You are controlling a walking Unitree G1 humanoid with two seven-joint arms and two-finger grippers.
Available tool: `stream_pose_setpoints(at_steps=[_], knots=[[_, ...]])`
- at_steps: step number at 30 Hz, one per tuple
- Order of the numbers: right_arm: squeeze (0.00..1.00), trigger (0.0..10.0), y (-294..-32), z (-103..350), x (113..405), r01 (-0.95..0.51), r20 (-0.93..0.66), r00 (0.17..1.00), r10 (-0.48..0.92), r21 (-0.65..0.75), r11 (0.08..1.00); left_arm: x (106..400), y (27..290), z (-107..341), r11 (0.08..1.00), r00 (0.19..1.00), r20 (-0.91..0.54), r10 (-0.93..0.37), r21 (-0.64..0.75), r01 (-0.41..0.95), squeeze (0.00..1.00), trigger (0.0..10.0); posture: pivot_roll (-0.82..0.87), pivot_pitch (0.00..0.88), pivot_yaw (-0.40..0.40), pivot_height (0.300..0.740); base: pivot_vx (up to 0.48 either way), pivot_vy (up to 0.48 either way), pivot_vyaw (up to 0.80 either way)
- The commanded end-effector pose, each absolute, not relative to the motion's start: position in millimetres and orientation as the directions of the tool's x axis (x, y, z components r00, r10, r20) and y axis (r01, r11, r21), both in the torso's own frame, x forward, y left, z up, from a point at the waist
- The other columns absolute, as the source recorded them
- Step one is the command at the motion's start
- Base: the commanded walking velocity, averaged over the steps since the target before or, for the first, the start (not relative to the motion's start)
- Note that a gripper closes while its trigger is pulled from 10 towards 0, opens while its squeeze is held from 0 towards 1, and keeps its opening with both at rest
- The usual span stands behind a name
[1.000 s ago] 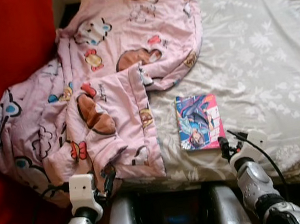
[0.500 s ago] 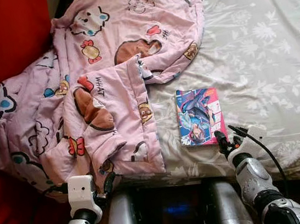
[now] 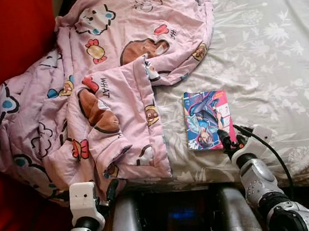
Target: Clean up the room
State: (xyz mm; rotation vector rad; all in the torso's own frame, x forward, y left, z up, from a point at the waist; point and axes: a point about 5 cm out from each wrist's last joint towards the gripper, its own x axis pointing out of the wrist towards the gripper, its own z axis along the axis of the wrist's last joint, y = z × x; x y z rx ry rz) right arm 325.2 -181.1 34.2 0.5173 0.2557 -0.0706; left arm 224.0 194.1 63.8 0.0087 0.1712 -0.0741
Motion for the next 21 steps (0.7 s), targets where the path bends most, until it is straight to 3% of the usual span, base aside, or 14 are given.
stream_pose_setpoints(at_steps=[1, 16, 21], knots=[[0.00, 10.0, -177, 17, 312, 0.159, -0.324, 0.946, 0.014, 0.500, 0.852, 217, 197, 57, 0.997, 0.973, -0.218, -0.070, 0.016, 0.076, 0.00, 10.0, 0.10, 0.332, 0.062, 0.610, 0.000, 0.000, 0.00], [0.00, 10.0, -175, -4, 293, 0.228, -0.393, 0.919, 0.032, 0.596, 0.770, 213, 197, 56, 0.996, 0.969, -0.232, -0.080, 0.029, 0.089, 0.00, 10.0, 0.11, 0.332, 0.069, 0.610, 0.000, 0.000, 0.00], [0.00, 10.0, -167, -4, 294, 0.229, -0.359, 0.931, 0.060, 0.705, 0.671, 213, 199, 56, 0.996, 0.969, -0.233, -0.078, 0.034, 0.088, 0.00, 10.0, 0.11, 0.332, 0.070, 0.610, 0.000, 0.000, 0.00]])
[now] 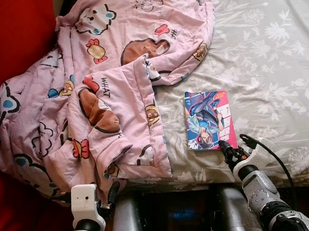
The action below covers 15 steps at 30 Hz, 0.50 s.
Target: Clean up the room
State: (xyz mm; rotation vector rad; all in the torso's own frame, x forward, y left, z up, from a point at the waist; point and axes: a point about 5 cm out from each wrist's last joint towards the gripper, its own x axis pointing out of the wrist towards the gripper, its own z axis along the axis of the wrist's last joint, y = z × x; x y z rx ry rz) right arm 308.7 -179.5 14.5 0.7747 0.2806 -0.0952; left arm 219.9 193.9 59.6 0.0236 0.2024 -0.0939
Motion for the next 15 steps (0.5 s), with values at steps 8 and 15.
stream_pose_setpoints(at_steps=[8, 15], knots=[[0.00, 10.0, -172, 4, 302, 0.262, -0.326, 0.945, 0.010, 0.776, 0.573, 213, 201, 57, 0.995, 0.969, -0.237, -0.071, 0.046, 0.084, 0.00, 10.0, 0.12, 0.330, 0.077, 0.610, 0.000, 0.000, 0.00], [0.00, 0.0, -174, 12, 309, 0.249, -0.302, 0.953, -0.002, 0.781, 0.573, 211, 202, 55, 0.995, 0.967, -0.245, -0.068, 0.049, 0.082, 0.00, 10.0, 0.13, 0.332, 0.078, 0.610, 0.000, 0.000, 0.00]])
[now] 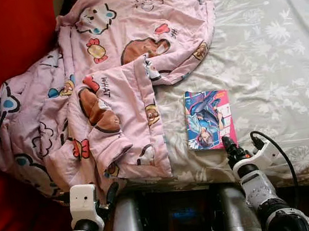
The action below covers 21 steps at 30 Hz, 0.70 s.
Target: Clean up the room
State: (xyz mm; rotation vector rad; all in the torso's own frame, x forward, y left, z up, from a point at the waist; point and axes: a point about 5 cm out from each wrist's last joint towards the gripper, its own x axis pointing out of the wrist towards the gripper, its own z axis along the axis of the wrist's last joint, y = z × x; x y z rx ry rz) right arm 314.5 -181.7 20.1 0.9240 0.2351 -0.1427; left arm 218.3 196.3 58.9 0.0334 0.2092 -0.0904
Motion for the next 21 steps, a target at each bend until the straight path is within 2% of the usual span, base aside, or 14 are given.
stream_pose_setpoints(at_steps=[1, 21], knots=[[0.00, 0.0, -174.3, 12.2, 309.4, 0.248, -0.302, 0.953, -0.002, 0.781, 0.573, 211.1, 202.0, 55.1, 0.995, 0.967, -0.245, -0.068, 0.049, 0.082, 0.00, 10.0, 0.13, 0.332, 0.078, 0.610, 0.000, 0.000, 0.00], [0.00, 0.0, -171.8, 5.2, 303.1, 0.267, -0.327, 0.945, -0.002, 0.771, 0.578, 214.7, 201.9, 52.1, 0.995, 0.965, -0.253, -0.071, 0.051, 0.087, 0.00, 10.0, 0.12, 0.326, 0.077, 0.610, 0.000, 0.000, 0.00]])
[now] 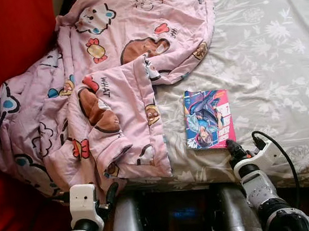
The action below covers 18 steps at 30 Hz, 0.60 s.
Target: Clean up the room
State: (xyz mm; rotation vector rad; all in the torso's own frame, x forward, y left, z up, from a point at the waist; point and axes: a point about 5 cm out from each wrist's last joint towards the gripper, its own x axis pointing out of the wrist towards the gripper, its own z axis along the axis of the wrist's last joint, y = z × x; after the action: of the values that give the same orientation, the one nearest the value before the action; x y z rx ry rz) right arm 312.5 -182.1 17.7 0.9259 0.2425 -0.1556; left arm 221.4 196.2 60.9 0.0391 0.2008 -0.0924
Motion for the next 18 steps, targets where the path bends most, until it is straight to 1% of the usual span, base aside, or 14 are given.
stream_pose_setpoints(at_steps=[1, 4, 13, 14, 16, 18], knots=[[0.00, 0.0, -172, 5, 303, 0.267, -0.327, 0.945, -0.002, 0.771, 0.579, 215, 202, 52, 0.995, 0.965, -0.253, -0.071, 0.051, 0.087, 0.00, 10.0, 0.12, 0.326, 0.077, 0.610, 0.000, 0.000, 0.00], [0.00, 0.0, -171, 5, 303, 0.267, -0.328, 0.945, -0.002, 0.767, 0.583, 216, 201, 51, 0.995, 0.964, -0.254, -0.073, 0.051, 0.089, 0.00, 10.0, 0.12, 0.320, 0.075, 0.610, 0.000, 0.000, 0.00], [0.00, 0.0, -187, -2, 291, 0.363, -0.350, 0.924, -0.150, 0.691, 0.625, 226, 199, 49, 0.995, 0.967, -0.247, -0.071, 0.047, 0.085, 0.00, 10.0, 0.10, 0.287, 0.067, 0.610, 0.000, 0.000, 0.00], [0.00, 0.0, -191, -3, 288, 0.378, -0.345, 0.920, -0.183, 0.668, 0.641, 230, 199, 49, 0.995, 0.968, -0.242, -0.070, 0.045, 0.084, 0.00, 10.0, 0.09, 0.275, 0.066, 0.610, 0.000, 0.000, 0.00], [0.00, 0.0, -193, -3, 286, 0.371, -0.331, 0.924, -0.192, 0.652, 0.662, 233, 198, 49, 0.996, 0.969, -0.238, -0.071, 0.044, 0.084, 0.00, 10.0, 0.08, 0.261, 0.063, 0.610, 0.000, 0.000, 0.00], [0.00, 0.0, -191, -3, 285, 0.368, -0.320, 0.926, -0.199, 0.653, 0.662, 239, 198, 48, 0.996, 0.970, -0.234, -0.072, 0.042, 0.084, 0.00, 10.0, 0.07, 0.237, 0.056, 0.610, 0.000, 0.000, 0.00]])
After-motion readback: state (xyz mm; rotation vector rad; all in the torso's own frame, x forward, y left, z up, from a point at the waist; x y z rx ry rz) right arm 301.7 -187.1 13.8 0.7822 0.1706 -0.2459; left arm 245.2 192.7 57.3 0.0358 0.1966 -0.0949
